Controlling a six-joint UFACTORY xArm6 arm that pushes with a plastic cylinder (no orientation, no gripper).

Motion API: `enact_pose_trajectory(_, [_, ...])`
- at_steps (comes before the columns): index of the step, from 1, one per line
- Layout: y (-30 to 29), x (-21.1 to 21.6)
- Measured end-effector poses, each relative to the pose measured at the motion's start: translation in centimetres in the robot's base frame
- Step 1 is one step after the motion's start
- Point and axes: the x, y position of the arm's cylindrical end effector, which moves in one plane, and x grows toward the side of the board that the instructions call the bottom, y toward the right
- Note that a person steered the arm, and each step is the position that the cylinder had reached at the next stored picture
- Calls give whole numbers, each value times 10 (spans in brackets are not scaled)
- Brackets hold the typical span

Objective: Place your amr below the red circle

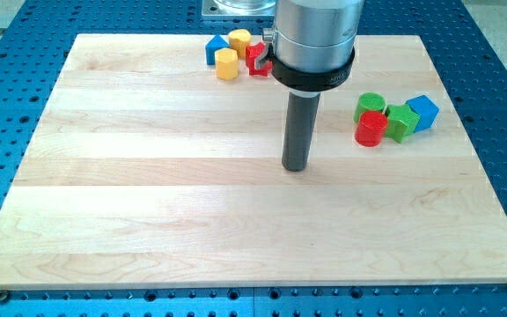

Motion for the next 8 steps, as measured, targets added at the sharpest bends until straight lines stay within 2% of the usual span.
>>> enact_pose_trajectory(7, [1, -6])
enact_pose_trajectory(8, [1, 12])
